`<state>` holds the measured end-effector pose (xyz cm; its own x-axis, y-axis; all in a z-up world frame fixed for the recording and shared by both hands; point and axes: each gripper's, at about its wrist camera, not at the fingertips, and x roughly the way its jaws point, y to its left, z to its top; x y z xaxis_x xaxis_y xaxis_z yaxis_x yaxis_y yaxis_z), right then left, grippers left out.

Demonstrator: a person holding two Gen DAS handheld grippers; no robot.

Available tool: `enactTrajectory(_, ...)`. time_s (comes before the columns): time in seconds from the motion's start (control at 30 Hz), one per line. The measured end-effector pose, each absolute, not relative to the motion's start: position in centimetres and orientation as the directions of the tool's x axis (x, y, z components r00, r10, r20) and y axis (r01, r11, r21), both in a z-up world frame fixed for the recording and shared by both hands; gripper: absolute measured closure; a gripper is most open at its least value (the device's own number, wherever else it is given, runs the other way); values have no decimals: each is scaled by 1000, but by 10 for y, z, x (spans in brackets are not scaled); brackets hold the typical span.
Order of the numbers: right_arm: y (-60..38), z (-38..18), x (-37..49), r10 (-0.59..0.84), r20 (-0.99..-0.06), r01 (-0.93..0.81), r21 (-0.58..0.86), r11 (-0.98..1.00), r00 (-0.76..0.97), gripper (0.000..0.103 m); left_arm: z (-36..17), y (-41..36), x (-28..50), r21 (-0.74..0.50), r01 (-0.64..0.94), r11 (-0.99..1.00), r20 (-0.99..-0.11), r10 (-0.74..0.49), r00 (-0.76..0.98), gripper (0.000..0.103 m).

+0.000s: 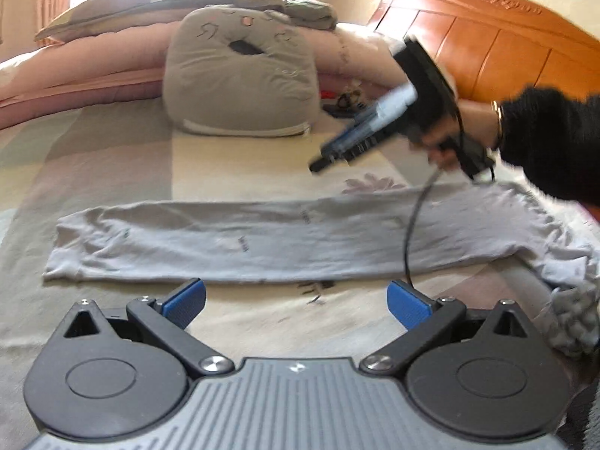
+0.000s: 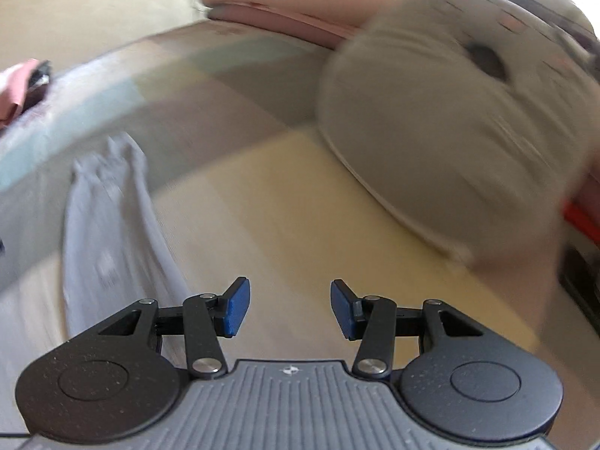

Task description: Fold clothes

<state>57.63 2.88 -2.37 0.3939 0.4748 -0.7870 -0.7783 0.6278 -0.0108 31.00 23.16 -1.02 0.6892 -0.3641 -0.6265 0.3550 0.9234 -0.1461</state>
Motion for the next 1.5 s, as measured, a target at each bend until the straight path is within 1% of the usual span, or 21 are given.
enactTrajectory(0.17,12,-38,559,495,-766,-750,25,661,411,49,-5,222,325,-130,365,922,-633,-361,685,1)
enactTrajectory(0.37,1,-32,527,507,-722,-743,-14,670,471,49,-18,206,375,-10,271,962,-711,-198,675,1)
enactTrajectory(0.47,-13,-27,512,490,-725,-735,-32,678,483,49,-29,199,406,17,245,969,-731,-155,665,1)
enactTrajectory(0.5,-18,-27,507,483,-727,-724,-27,690,488,49,-33,196,416,26,239,971,-736,-143,662,1)
enactTrajectory(0.57,-25,-27,499,500,-731,-707,35,707,463,49,-40,187,434,68,217,974,-748,-95,657,1)
enactTrajectory(0.6,-29,-28,494,523,-729,-706,78,704,442,49,-44,183,440,90,218,972,-746,-79,661,1)
enactTrajectory(0.67,-31,-30,483,558,-720,-716,123,687,412,49,-49,178,448,92,231,969,-742,-88,665,1)
enactTrajectory(0.73,-29,-33,478,562,-712,-718,118,686,420,49,-49,175,454,75,253,964,-737,-117,666,1)
enactTrajectory(0.8,-27,-33,481,556,-704,-714,100,692,441,49,-47,173,459,86,264,961,-722,-122,681,1)
enactTrajectory(0.93,-30,-26,506,543,-675,-670,96,736,500,49,-47,178,479,138,193,971,-698,-43,715,1)
enactTrajectory(1.0,-33,-25,523,493,-684,-629,63,774,538,49,-52,183,492,159,147,976,-711,10,703,1)
enactTrajectory(1.07,-36,-31,541,439,-728,-600,48,799,527,49,-59,186,503,180,124,976,-736,50,675,1)
enactTrajectory(1.17,-37,-42,556,382,-787,-593,27,805,484,49,-61,187,502,187,145,972,-747,44,664,1)
enactTrajectory(1.37,-34,-42,536,394,-802,-670,-10,743,449,49,-57,184,481,222,188,957,-745,42,666,1)
enactTrajectory(1.5,-34,-40,523,414,-791,-695,-20,718,451,49,-51,186,470,211,202,956,-733,18,680,1)
